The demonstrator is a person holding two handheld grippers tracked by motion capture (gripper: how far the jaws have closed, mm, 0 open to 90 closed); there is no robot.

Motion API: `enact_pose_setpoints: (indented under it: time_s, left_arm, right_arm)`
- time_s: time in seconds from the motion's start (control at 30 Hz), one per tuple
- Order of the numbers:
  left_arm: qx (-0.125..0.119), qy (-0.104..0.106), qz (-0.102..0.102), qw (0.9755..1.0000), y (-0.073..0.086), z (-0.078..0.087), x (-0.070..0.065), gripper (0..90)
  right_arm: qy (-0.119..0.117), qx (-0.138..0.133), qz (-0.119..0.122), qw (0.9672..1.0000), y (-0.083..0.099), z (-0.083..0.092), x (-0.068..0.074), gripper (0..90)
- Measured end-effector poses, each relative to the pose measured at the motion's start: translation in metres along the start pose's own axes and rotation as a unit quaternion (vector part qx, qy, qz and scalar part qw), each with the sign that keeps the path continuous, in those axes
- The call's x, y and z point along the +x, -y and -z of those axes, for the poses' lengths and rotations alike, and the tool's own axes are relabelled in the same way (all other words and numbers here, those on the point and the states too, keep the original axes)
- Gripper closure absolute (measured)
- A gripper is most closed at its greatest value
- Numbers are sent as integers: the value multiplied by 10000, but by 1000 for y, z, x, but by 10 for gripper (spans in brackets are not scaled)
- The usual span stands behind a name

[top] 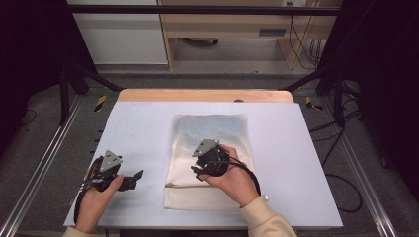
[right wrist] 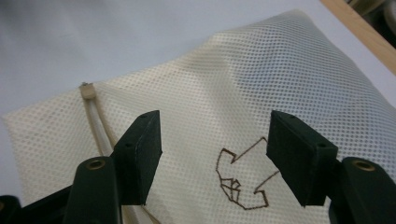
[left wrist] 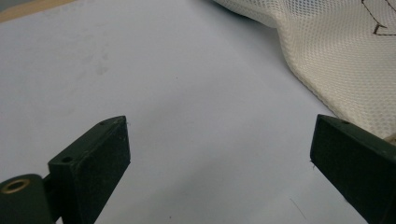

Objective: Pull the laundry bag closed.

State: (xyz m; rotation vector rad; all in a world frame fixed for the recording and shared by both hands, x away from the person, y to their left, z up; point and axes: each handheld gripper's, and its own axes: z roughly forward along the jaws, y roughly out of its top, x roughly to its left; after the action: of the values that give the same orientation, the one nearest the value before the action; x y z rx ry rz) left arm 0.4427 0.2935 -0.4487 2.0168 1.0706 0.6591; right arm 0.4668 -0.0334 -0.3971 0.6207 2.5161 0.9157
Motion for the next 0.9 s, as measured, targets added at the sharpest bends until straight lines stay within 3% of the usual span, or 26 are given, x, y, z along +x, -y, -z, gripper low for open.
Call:
enact_pose_setpoints:
  time_s: [0.1, 0.17, 0.27, 0.43, 0.73, 0.9]
  left_arm:
    - [-54, 60, 118, 9999, 1, 1, 2, 48]
    - [-63, 80, 122, 9999, 2, 1, 2, 48]
    - [-85, 36, 98, 9999, 2, 5, 2, 46]
    - [30, 16, 217, 9998, 8, 10, 1, 47]
    - [102, 28, -28, 9999, 7, 5, 0, 47]
    - [88, 52, -6, 9999, 7, 5, 2, 46]
  right_arm:
    - [-178, 109, 106, 9997, -8, -5, 5, 419]
    - [-241, 119, 163, 9995, -11, -7, 6, 426]
    - [-415, 155, 354, 9984, -19, -9, 12, 504]
    - [-517, 213, 470, 9973, -25, -12, 15, 564]
    - [-625, 264, 683, 9954, -45, -12, 16, 668]
    - [-645, 341, 739, 9946, -54, -13, 17, 694]
